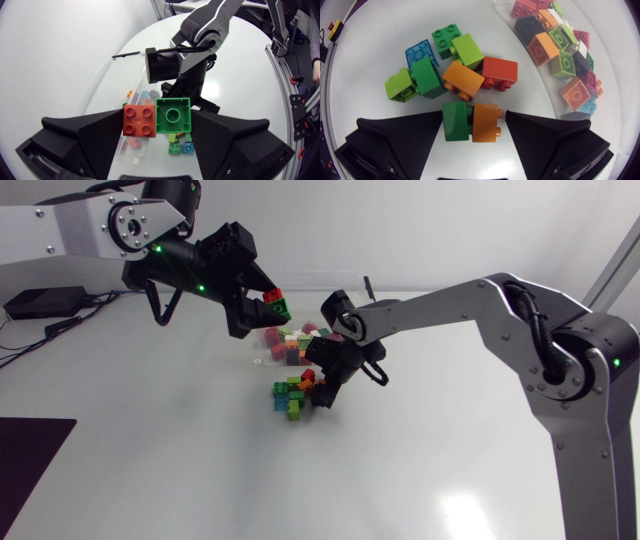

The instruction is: Place the duplo bricks in the container

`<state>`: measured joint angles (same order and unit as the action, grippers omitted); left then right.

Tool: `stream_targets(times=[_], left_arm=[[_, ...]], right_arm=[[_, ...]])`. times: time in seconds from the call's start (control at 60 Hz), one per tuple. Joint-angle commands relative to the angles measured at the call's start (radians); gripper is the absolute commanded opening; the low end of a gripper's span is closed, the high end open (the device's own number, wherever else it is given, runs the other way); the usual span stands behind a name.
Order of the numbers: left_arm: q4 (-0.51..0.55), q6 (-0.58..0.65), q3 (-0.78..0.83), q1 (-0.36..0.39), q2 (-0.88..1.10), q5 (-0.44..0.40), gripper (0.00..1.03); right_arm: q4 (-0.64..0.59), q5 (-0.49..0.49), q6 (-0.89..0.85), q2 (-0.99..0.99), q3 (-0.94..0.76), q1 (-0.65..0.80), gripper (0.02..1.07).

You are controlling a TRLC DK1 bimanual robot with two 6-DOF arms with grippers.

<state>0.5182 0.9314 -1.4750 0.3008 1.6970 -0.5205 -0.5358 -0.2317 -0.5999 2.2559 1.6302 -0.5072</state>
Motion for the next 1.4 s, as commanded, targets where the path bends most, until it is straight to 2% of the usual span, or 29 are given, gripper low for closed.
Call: stream_targets(times=[0.0, 0.133, 0.333, 0.533, 0.683, 0.8, 0.85, 1.0, 1.1, 1.25, 1.383], left_arm=[[-0.012, -0.037, -0.041, -0.012, 0.052, -0.015, 0.69], [-0.086, -0.091, -0.059, -0.017, 0.087, -0.015, 0.69], [-0.112, -0.140, -0.130, -0.026, 0.161, -0.013, 0.72], [-0.144, -0.190, -0.192, -0.032, 0.219, 0.005, 0.75], [-0.159, -0.226, -0.245, -0.026, 0.276, 0.056, 0.76], [-0.178, -0.261, -0.289, -0.020, 0.325, 0.100, 0.84], [-0.190, -0.273, -0.308, -0.014, 0.346, 0.135, 0.84], [-0.250, -0.345, -0.340, -0.019, 0.374, 0.224, 0.97], [-0.280, -0.373, -0.327, -0.022, 0.368, 0.278, 0.99], [-0.362, -0.390, -0.229, -0.032, 0.291, 0.287, 0.99], [-0.380, -0.391, -0.122, -0.035, 0.199, 0.289, 0.99]], right_arm=[[-0.013, 0.008, -0.015, 0.033, 0.019, -0.017, 0.83], [-0.007, 0.015, -0.006, 0.030, 0.011, -0.019, 0.66], [0.007, 0.019, 0.009, -0.021, -0.041, -0.008, 0.47], [0.028, 0.026, 0.031, -0.145, -0.148, -0.007, 0.47], [0.031, 0.026, 0.038, -0.277, -0.225, 0.009, 0.47], [0.011, 0.025, 0.045, -0.374, -0.256, 0.026, 0.47], [0.007, 0.025, 0.046, -0.407, -0.263, 0.032, 0.47], [-0.016, 0.023, 0.058, -0.487, -0.265, 0.041, 0.47], [-0.026, 0.022, 0.066, -0.519, -0.250, 0.041, 0.47], [-0.043, 0.022, 0.088, -0.538, -0.202, 0.041, 0.47], [-0.043, 0.022, 0.118, -0.542, -0.153, 0.041, 0.47]])
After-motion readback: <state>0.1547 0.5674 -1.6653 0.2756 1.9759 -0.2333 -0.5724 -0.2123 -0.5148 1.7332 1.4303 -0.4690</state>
